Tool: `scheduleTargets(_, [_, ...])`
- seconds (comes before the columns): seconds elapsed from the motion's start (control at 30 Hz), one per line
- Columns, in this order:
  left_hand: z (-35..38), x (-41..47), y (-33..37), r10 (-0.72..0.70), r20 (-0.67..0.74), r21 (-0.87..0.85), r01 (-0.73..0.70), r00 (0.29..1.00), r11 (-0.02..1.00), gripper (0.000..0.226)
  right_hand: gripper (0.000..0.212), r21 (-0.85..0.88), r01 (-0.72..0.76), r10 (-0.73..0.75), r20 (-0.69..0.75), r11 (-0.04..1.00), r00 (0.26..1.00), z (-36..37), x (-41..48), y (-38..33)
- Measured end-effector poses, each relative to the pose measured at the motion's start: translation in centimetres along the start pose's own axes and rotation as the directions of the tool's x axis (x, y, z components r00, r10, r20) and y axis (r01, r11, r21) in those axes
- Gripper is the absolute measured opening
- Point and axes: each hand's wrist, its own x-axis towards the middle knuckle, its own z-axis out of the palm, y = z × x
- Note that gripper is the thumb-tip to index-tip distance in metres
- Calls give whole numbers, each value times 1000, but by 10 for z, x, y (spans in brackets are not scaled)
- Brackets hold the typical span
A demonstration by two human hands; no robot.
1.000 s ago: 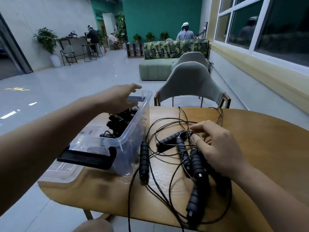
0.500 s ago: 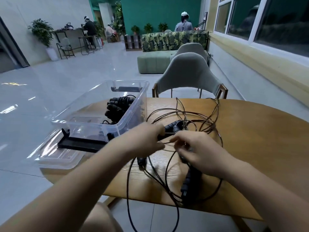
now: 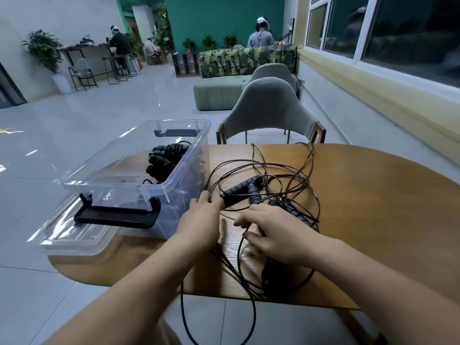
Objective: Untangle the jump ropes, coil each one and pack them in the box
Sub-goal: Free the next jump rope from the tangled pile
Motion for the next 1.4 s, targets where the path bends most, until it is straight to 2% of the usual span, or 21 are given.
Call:
scheduleTargets(0.07, [-3,1,-1,6,-58,-40,-8,998,999,49,28,1,-5,5,-5,1000,1000,-3,-1,0])
scheduleTargets(0.2, [-21,-5,2,25,-198,-223,-70,980,972,52,39,0,-39,38,-79,999,996,-12,-2,-1])
scheduleTargets(0.33, [-40,-20,18,139,-383,-301,-266,913,916,56,54,17,-42,45,-234,999,971,-25,-6,-2])
scheduleTargets(0.43, [-45,-27,32,226,-442,-388,-412,868,824,59,67,-86,-66,31,-362,994,932,-36,-9,-3])
scheduleTargets(0.53, [-43,-30,45,328,-434,-461,-519,839,719,63,71,-232,-95,7,-355,968,935,-47,-13,-3])
scheduleTargets(0.63, [-37,-27,53,386,-480,-467,-601,788,648,65,61,-239,-80,13,-270,968,963,-60,-22,-1])
scheduleTargets(0.73, [-34,-23,57,341,-430,-560,-543,836,625,74,49,-205,-140,90,-236,969,968,-74,-33,9])
scheduleTargets(0.8, [-34,-21,58,291,-352,-640,-455,890,619,75,37,-185,-135,81,-274,973,958,-87,-40,20])
scheduleTargets(0.9, [-37,-20,55,258,-186,-689,-313,948,654,51,26,-100,-191,134,-415,976,900,-113,-53,38])
scheduleTargets(1.0, [-42,-20,52,225,-38,-724,-182,974,665,15,26,34,-313,279,-551,949,787,-137,-70,50])
scheduleTargets(1.1, [-48,-17,49,161,-41,-723,-140,986,677,16,32,231,-425,466,-638,875,614,-150,-83,63])
scheduleTargets(1.17, [-51,-15,45,132,-73,-743,-142,989,654,13,37,409,-425,587,-636,807,501,-154,-86,73])
scheduleTargets(1.23, [-55,-12,40,110,-98,-769,-146,989,622,15,38,564,-390,685,-580,728,441,-156,-88,78])
scheduleTargets(1.4, [-72,-12,43,149,-160,-882,-209,976,422,27,33,740,-301,764,-422,601,488,-148,-85,73])
